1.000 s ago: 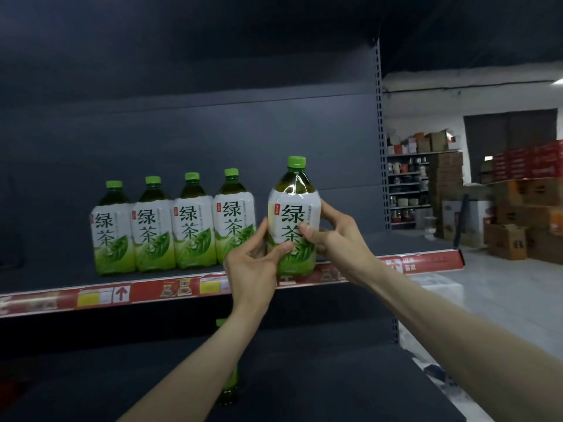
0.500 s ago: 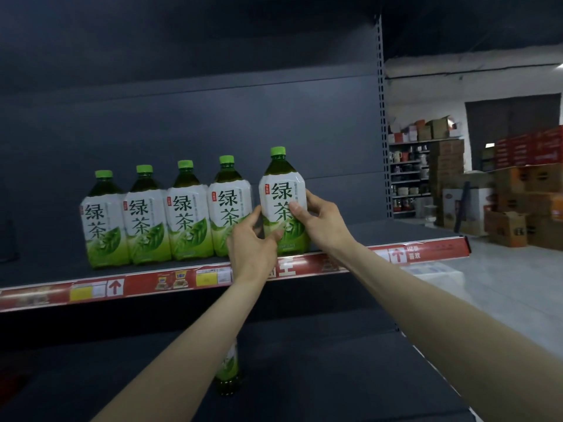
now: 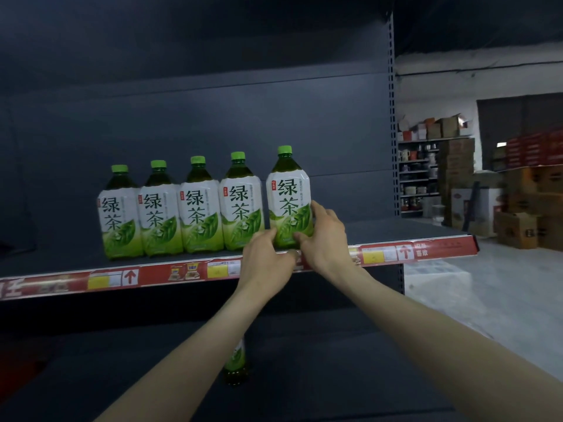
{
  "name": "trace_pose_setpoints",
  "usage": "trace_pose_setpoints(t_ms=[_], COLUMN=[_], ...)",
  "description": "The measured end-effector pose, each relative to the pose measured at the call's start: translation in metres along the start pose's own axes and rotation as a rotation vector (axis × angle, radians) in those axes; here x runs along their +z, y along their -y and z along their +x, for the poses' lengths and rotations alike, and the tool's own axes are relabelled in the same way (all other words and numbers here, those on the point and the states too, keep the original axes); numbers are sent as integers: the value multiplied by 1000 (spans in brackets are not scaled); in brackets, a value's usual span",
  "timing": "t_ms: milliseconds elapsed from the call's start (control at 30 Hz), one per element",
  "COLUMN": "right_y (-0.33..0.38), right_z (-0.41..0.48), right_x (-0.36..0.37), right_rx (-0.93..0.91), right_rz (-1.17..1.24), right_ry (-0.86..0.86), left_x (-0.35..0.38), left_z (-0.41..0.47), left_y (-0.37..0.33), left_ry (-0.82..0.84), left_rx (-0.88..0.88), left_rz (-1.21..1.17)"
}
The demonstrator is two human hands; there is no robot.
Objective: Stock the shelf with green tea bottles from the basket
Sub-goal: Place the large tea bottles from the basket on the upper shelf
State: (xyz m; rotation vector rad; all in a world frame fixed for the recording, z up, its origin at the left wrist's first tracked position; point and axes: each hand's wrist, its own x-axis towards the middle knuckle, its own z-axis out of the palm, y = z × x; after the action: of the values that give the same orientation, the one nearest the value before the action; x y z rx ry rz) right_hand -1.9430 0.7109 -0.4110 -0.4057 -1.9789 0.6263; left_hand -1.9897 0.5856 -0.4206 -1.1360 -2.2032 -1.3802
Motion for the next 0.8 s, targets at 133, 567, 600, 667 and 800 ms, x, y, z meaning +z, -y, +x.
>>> trace_pose_setpoints(t_ms=[133,567,600,667,800], right_y=[-4,-5,-4,-1,3], right_z=[4,1,-3,-15,-52], right_x=[10,2,-2,-9,-19], right_rx=[-9,-32,-29,-15,-36], right_rz=[-4,-1,16,48,154], right_ry=[36,115,103,77,29], left_x=[0,-10,-11,-13,-18], left_z=[2,-2,-3,-5,-17], left_y=[3,-1,0,2,10], left_ry=[19,16,10,-9,-48], left_rx=[-12,-45,-47,-44,-39], left_rz=[-11,-127,-148,-176,-254])
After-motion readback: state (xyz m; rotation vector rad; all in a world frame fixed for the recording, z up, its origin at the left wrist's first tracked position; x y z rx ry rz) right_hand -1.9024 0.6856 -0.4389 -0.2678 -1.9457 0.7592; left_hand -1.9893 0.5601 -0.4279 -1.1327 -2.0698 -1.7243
